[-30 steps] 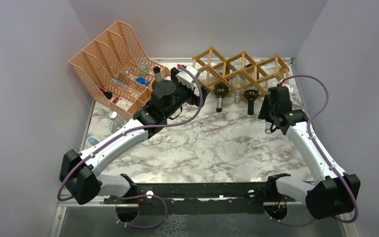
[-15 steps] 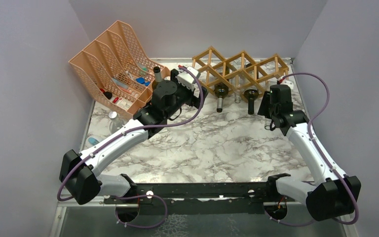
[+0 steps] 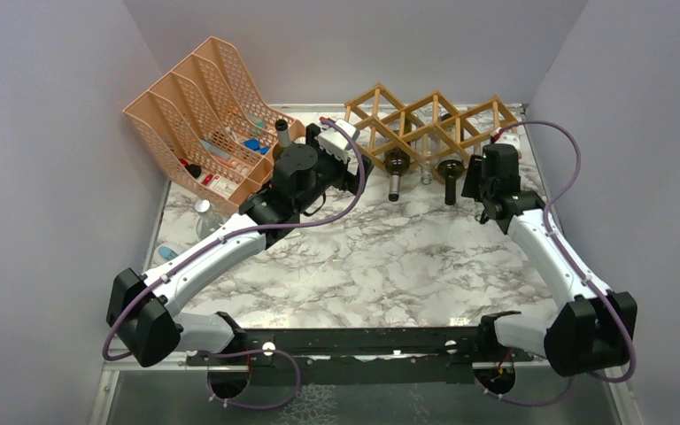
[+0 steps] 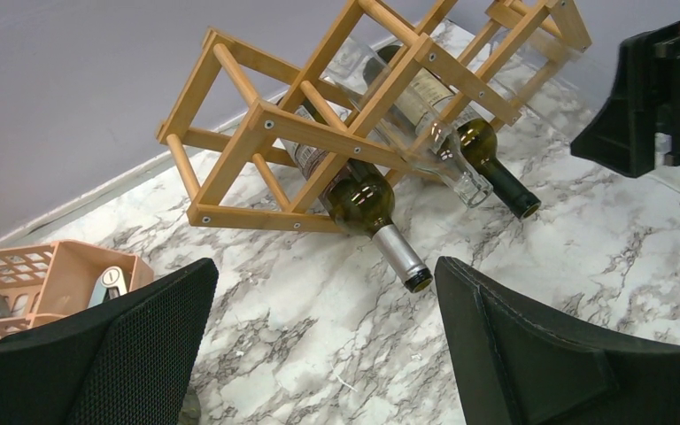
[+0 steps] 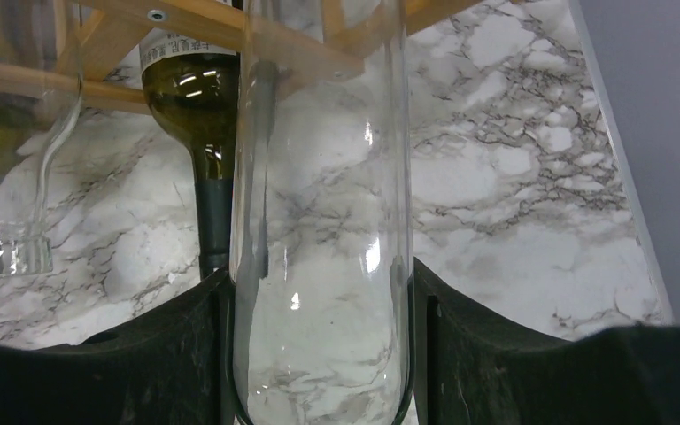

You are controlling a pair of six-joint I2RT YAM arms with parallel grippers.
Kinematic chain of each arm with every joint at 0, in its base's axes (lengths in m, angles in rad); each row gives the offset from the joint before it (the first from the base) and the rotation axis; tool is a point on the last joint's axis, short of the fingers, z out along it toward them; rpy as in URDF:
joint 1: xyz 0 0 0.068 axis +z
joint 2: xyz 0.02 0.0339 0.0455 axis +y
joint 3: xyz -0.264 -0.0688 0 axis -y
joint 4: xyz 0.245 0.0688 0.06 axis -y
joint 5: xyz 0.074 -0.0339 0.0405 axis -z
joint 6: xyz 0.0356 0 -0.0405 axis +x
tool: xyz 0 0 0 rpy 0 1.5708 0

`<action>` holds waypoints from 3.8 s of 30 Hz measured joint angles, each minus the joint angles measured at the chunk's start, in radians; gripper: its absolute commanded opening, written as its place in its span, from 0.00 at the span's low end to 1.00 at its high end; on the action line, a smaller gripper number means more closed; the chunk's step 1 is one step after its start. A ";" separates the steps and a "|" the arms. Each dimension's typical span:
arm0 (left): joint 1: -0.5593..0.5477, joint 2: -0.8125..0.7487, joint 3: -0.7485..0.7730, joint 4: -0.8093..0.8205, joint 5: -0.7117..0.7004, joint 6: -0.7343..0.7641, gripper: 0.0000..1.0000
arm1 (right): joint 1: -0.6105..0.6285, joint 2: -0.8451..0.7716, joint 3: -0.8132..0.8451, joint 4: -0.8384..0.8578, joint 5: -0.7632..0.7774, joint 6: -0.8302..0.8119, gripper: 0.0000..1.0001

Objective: Put the wine bottle on the wine rack

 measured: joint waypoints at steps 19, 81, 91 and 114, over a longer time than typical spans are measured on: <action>0.000 0.000 -0.007 0.001 0.002 0.001 0.99 | -0.118 0.260 0.112 0.220 -0.119 -0.227 0.29; 0.000 -0.233 0.040 -0.040 -0.143 -0.072 0.99 | 0.106 0.012 0.242 0.085 -0.817 0.007 0.64; 0.000 -0.351 0.068 -0.092 -0.278 -0.058 0.99 | 0.526 0.128 0.216 0.266 -0.622 0.050 0.67; 0.000 -0.521 0.025 -0.110 -0.610 -0.041 0.99 | 0.868 0.681 0.676 0.418 -0.206 -0.082 0.55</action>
